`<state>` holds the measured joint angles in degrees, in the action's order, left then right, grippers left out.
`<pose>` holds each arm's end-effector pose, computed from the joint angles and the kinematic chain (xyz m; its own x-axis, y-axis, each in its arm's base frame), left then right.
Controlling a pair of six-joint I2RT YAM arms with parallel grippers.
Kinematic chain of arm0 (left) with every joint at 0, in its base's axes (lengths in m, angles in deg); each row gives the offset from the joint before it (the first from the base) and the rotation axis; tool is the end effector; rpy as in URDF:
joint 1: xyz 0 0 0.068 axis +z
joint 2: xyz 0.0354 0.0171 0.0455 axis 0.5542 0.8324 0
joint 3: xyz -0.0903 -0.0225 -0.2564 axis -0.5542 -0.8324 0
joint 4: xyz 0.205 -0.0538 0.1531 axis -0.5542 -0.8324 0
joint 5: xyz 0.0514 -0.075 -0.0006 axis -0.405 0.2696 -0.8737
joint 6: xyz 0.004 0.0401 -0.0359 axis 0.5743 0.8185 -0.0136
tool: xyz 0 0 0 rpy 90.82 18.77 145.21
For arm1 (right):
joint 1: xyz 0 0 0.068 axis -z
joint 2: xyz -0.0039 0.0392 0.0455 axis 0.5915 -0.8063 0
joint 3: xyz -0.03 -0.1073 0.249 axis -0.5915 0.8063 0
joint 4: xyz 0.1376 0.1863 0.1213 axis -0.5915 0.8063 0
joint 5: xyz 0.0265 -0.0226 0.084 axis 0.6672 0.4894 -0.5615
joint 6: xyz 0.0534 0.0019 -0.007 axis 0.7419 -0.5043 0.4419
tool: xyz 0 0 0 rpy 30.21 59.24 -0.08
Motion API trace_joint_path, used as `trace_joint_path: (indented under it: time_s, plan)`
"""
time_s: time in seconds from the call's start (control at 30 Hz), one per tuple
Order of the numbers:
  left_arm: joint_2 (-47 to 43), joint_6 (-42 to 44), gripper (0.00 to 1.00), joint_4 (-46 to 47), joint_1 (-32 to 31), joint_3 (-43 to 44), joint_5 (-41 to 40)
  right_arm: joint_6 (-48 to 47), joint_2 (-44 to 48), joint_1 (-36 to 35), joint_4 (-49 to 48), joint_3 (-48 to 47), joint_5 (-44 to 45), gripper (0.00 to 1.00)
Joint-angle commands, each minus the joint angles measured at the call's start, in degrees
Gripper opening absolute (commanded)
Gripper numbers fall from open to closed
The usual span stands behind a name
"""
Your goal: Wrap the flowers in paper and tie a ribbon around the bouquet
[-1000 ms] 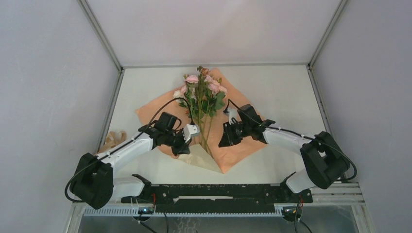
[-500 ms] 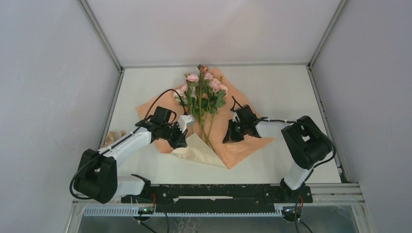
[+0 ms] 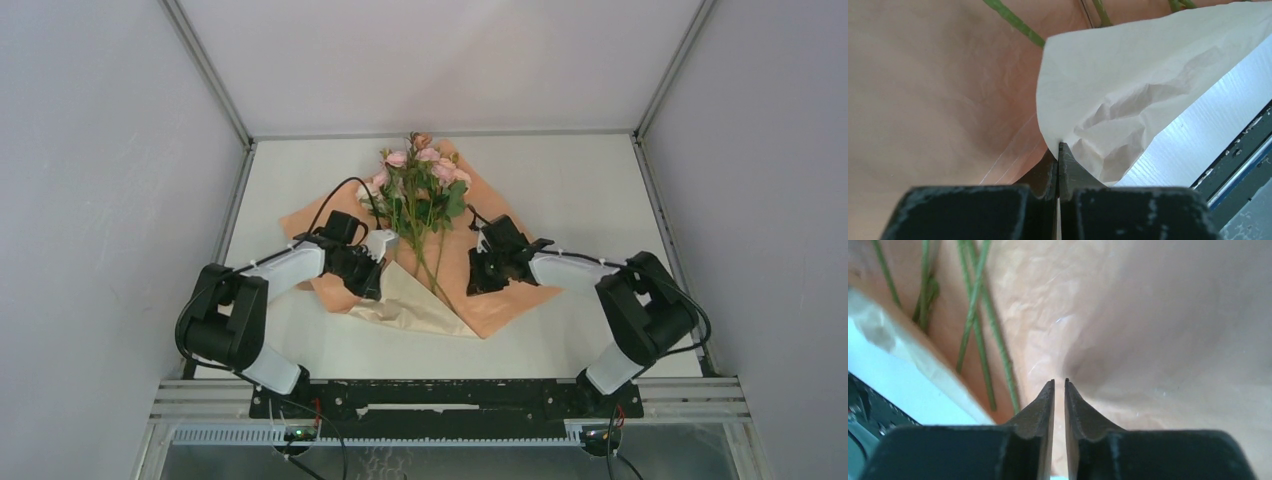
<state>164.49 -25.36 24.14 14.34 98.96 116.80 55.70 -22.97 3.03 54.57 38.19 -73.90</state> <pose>0.2486 -0.1051 0.1590 -0.7246 0.5228 -0.4490 0.6786 0.6547 -0.3330 0.2486 0.1748 0.1482 -0.9068 -0.1803 -0.3811 -0.3393 0.8487 0.4057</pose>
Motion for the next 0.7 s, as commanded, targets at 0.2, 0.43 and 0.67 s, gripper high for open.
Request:
trace_joint_path:
  time_s: [0.2,0.43,0.67]
  plan:
    - [1.2,-2.2,0.00,1.0,0.3,3.4,-2.3,-8.8,10.0,-7.0,-5.4,-1.1,-8.3,0.57]
    - [0.4,-1.8,0.00,1.2,0.3,3.1,-1.1,-6.6,0.7,-7.9,-15.8,-1.3,-14.6,0.66]
    - [1.2,-1.6,0.03,0.7,0.3,3.7,-1.0,-5.9,-4.3,-9.2,-16.0,-1.8,-16.2,0.27]
